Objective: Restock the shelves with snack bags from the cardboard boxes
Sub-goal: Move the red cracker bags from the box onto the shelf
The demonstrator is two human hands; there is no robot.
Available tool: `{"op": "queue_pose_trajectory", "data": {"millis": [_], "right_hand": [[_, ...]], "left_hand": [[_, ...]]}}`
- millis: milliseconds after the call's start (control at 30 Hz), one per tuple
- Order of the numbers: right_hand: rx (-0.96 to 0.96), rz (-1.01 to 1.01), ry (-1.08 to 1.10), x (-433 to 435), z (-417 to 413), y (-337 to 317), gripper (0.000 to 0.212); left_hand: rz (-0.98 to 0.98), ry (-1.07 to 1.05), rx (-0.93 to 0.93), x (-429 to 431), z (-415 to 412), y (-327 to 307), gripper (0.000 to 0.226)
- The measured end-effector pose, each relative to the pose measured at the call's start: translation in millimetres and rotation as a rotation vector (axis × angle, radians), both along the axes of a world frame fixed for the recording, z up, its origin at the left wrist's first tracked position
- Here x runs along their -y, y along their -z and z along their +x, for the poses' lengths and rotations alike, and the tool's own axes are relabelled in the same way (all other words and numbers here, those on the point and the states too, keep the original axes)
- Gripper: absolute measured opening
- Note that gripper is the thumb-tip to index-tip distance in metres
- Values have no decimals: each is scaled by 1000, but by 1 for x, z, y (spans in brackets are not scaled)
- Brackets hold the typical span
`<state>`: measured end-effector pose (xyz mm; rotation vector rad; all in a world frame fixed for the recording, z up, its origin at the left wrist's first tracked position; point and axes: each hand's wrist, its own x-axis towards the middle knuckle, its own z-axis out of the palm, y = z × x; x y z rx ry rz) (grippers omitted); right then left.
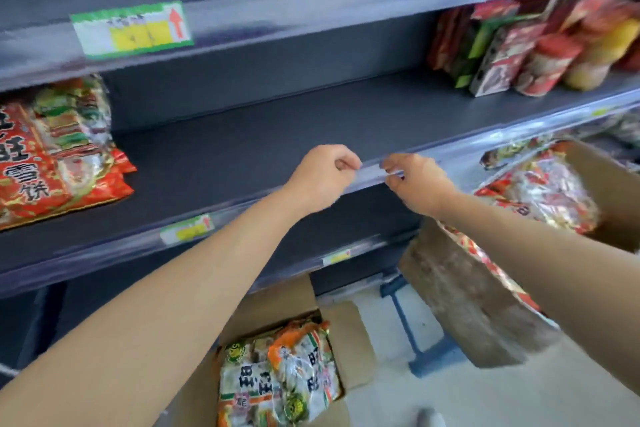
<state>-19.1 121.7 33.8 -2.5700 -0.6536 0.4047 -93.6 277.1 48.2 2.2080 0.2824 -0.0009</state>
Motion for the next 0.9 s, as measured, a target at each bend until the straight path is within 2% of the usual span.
{"op": "queue_pose_trajectory", "data": {"millis": [167,267,400,567,667,800,900], "right_hand": [[-41,-92,208,150,37,5,32],[-41,-173,310,226,56,16,31],[-160,-269,360,290,76,39,36],[-328,-318,274,306,90,76,34],[-432,-328,244,299,92,92,34],[-639,-319,211,286,87,106,42],[-711,-346,229,278,85,109,61]], "left_hand": [[-78,185,-60,143,56,16,18],[-18,263,-110,211,84,30,21],[114,277,-252,260,115,60,27],[373,223,-395,267,137,100,29],[438,188,-441,261,147,115,32],[384,193,-597,254,157,134,52],[172,87,-669,254,161,137,53]]}}
